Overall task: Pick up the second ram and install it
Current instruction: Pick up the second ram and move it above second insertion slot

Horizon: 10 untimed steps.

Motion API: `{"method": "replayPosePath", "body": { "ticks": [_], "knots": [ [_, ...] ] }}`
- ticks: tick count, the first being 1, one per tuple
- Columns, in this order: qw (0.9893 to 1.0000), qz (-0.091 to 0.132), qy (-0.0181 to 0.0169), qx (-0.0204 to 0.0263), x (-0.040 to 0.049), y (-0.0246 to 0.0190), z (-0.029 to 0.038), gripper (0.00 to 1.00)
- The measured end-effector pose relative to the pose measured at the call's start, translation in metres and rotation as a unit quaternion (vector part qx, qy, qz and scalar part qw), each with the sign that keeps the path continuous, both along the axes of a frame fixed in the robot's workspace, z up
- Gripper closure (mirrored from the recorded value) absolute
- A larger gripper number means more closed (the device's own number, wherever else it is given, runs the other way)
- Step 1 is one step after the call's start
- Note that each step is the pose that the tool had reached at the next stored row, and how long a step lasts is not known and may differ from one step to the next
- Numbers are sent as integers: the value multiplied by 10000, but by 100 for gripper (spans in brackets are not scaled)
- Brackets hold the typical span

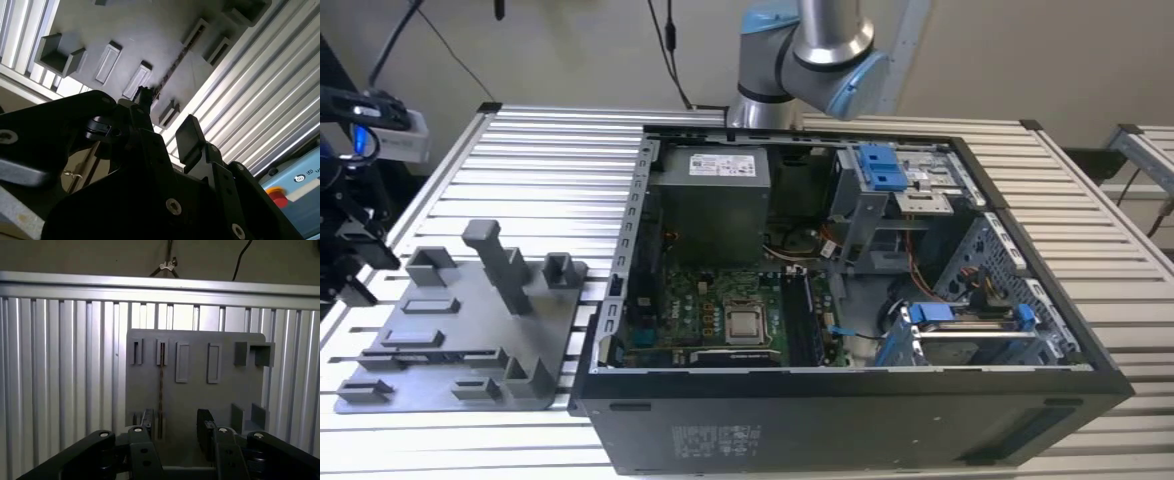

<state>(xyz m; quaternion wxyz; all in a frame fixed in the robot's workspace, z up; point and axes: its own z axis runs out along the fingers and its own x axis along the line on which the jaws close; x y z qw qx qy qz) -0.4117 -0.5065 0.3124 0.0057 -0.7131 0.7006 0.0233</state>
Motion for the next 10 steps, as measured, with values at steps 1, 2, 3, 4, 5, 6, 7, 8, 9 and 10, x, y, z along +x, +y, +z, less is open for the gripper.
{"method": "replayPosePath", "body": {
  "ticks": [1, 2, 3, 4, 5, 6, 7, 8, 9, 10],
  "knots": [
    [10000, 0, -1, 0, 0, 0, -9, 52],
    [10000, 1, -1, 1, 0, 0, -18, 52],
    [10000, 2, -1, 1, 0, 0, -27, 52],
    [10000, 2, -1, 1, 0, 0, -36, 52],
    [10000, 3, -1, 1, 0, 0, -45, 52],
    [10000, 3, 0, 0, 0, 0, -53, 52],
    [10000, 3, 0, 0, 0, 0, -62, 52],
    [10000, 3, 0, 0, -1, 0, -72, 52],
    [10000, 3, -1, 0, -2, 0, -85, 52],
    [10000, 3, -1, 0, -2, 0, -97, 52]
  ]
}}
